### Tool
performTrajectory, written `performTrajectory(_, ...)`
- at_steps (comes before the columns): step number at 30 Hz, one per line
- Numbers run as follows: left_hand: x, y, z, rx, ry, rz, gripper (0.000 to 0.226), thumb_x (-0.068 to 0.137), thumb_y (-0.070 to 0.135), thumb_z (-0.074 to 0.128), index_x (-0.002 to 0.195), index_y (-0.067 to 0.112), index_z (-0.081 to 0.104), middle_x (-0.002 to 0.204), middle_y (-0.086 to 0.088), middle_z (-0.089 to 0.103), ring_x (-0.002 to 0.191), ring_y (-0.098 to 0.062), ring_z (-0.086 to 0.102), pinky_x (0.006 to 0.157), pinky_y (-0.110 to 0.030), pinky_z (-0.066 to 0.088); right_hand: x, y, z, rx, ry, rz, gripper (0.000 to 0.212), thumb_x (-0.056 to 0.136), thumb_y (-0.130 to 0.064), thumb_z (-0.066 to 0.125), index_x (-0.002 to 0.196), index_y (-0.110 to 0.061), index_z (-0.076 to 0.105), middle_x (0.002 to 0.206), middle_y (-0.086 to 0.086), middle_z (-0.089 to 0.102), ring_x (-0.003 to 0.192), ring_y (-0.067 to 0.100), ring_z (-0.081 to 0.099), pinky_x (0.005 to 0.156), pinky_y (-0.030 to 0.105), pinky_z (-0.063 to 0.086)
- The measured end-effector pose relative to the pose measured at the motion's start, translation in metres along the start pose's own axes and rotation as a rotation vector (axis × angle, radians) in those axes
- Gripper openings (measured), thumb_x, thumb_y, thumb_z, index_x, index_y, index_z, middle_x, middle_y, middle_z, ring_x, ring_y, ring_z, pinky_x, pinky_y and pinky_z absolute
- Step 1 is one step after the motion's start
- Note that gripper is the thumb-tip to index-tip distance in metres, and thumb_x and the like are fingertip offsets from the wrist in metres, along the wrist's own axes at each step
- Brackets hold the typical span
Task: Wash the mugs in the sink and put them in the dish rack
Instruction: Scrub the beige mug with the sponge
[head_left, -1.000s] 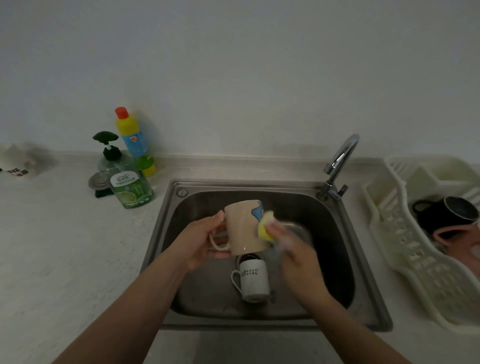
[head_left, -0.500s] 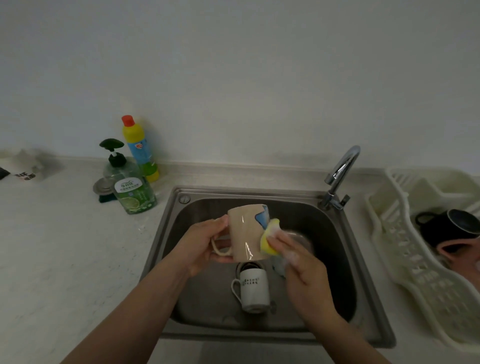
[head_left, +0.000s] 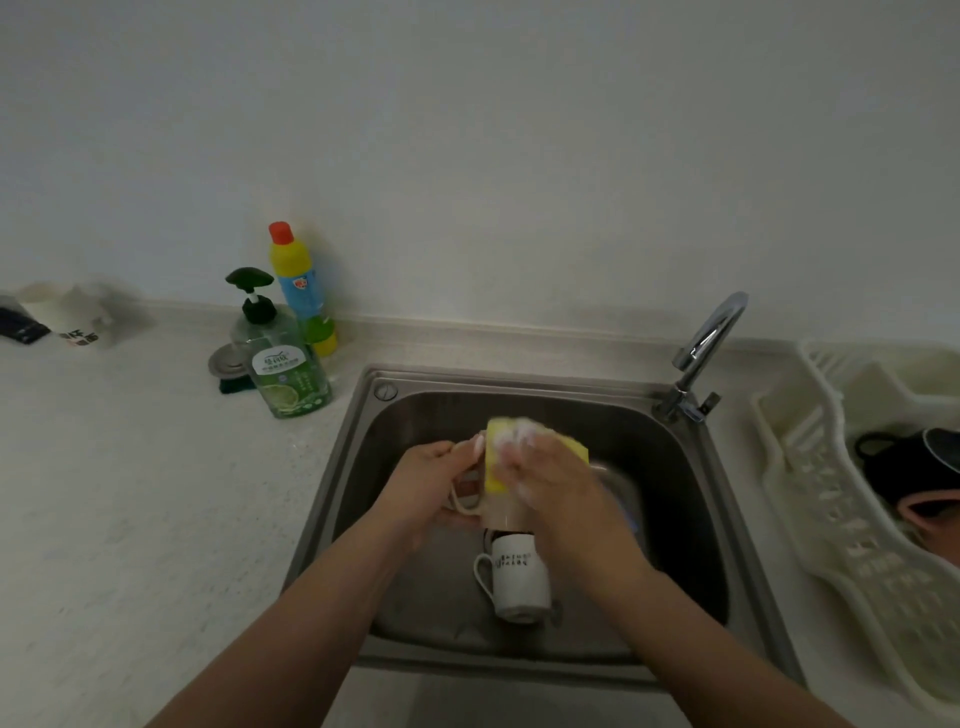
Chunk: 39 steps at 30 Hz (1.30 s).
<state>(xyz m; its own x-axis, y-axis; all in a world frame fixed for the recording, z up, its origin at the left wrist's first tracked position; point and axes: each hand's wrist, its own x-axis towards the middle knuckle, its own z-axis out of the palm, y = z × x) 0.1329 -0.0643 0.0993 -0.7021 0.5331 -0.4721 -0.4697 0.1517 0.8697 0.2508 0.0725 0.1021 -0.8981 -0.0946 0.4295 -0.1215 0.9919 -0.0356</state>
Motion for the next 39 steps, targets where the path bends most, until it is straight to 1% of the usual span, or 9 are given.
performTrajectory(3, 0.000, 0.000, -0.006, -0.046, -0.017, 0.008, 0.028, 0.091, 0.034, 0.066, 0.098, 0.008, 0.069, 0.094, -0.016, 0.070, 0.087, -0.030, 0.069, 0.075, -0.048, 0.059, -0.030, -0.003, 0.010, 0.039, -0.071, -0.113, 0.081, 0.056, -0.016, 0.084, 0.130, -0.020, 0.049, 0.139, 0.000, 0.045, 0.131, 0.020, 0.038, 0.112, 0.035, 0.030)
performTrajectory(7, -0.001, 0.001, -0.008, -0.115, -0.078, 0.002, 0.046, 0.088, 0.035, 0.065, 0.116, -0.001, 0.062, 0.102, -0.018, 0.067, 0.091, -0.031, 0.067, 0.075, -0.050, 0.058, -0.006, 0.010, 0.009, 0.317, 0.086, 0.220, 0.078, 0.071, 0.005, 0.078, 0.138, -0.018, 0.044, 0.148, 0.005, 0.042, 0.138, 0.026, 0.039, 0.103, 0.044, 0.046)
performTrajectory(11, -0.001, 0.001, -0.018, -0.137, -0.082, 0.014, 0.056, 0.083, 0.037, 0.064, 0.122, -0.002, 0.060, 0.116, -0.024, 0.066, 0.097, -0.032, 0.068, 0.072, -0.046, 0.059, -0.046, -0.009, 0.009, 0.472, 0.116, 0.150, 0.056, 0.089, 0.001, 0.047, 0.140, -0.022, 0.044, 0.155, -0.017, 0.030, 0.143, 0.008, 0.028, 0.118, 0.024, 0.016)
performTrajectory(15, 0.000, 0.000, -0.021, -0.135, -0.197, 0.013, 0.045, 0.091, 0.031, 0.058, 0.124, 0.001, 0.060, 0.112, -0.017, 0.068, 0.093, -0.027, 0.070, 0.069, -0.044, 0.058, -0.017, 0.012, 0.002, 0.770, 0.180, 0.487, 0.044, 0.098, -0.009, 0.043, 0.137, -0.027, 0.053, 0.151, -0.006, 0.040, 0.137, 0.009, 0.040, 0.106, 0.039, 0.044)
performTrajectory(20, 0.000, 0.003, -0.027, -0.133, -0.267, 0.062, 0.050, 0.084, 0.038, 0.060, 0.121, 0.004, 0.063, 0.110, -0.016, 0.067, 0.091, -0.027, 0.069, 0.065, -0.040, 0.058, -0.048, -0.005, -0.007, 0.807, 0.211, 0.398, 0.046, 0.096, -0.018, 0.038, 0.137, -0.037, 0.046, 0.145, -0.013, 0.045, 0.133, 0.007, 0.045, 0.105, 0.025, 0.043)
performTrajectory(26, 0.000, 0.004, -0.021, -0.199, -0.368, 0.095, 0.046, 0.078, 0.043, 0.064, 0.112, 0.012, 0.071, 0.106, -0.015, 0.070, 0.086, -0.025, 0.070, 0.064, -0.039, 0.061, -0.017, -0.003, -0.019, 0.957, 0.279, 0.529, 0.044, 0.100, -0.009, 0.042, 0.136, -0.033, 0.052, 0.138, -0.007, 0.053, 0.123, 0.011, 0.055, 0.092, 0.031, 0.054)
performTrajectory(30, -0.001, 0.006, -0.026, -0.235, -0.345, 0.101, 0.052, 0.077, 0.049, 0.074, 0.115, 0.014, 0.070, 0.106, -0.014, 0.071, 0.088, -0.024, 0.072, 0.064, -0.039, 0.060, -0.050, -0.011, -0.014, 0.851, 0.207, 0.427, 0.050, 0.096, -0.015, 0.039, 0.136, -0.045, 0.044, 0.145, -0.025, 0.041, 0.134, 0.004, 0.043, 0.104, 0.029, 0.045)
performTrajectory(36, 0.000, 0.006, -0.010, -0.184, -0.236, 0.055, 0.042, 0.092, 0.031, 0.055, 0.123, 0.004, 0.063, 0.114, -0.020, 0.066, 0.096, -0.028, 0.068, 0.070, -0.045, 0.059, -0.023, 0.006, -0.009, 0.539, 0.220, 0.306, 0.046, 0.095, -0.009, 0.041, 0.138, -0.017, 0.051, 0.148, 0.006, 0.044, 0.135, 0.016, 0.044, 0.106, 0.037, 0.044)
performTrajectory(39, 0.002, 0.011, -0.009, -0.126, -0.114, 0.069, 0.037, 0.087, 0.029, 0.064, 0.112, 0.002, 0.066, 0.103, -0.018, 0.070, 0.088, -0.026, 0.070, 0.064, -0.042, 0.059, -0.051, 0.003, -0.001, 0.274, 0.115, 0.081, 0.056, 0.085, -0.007, 0.049, 0.138, -0.023, 0.044, 0.149, -0.008, 0.036, 0.144, 0.009, 0.025, 0.111, 0.035, 0.032)
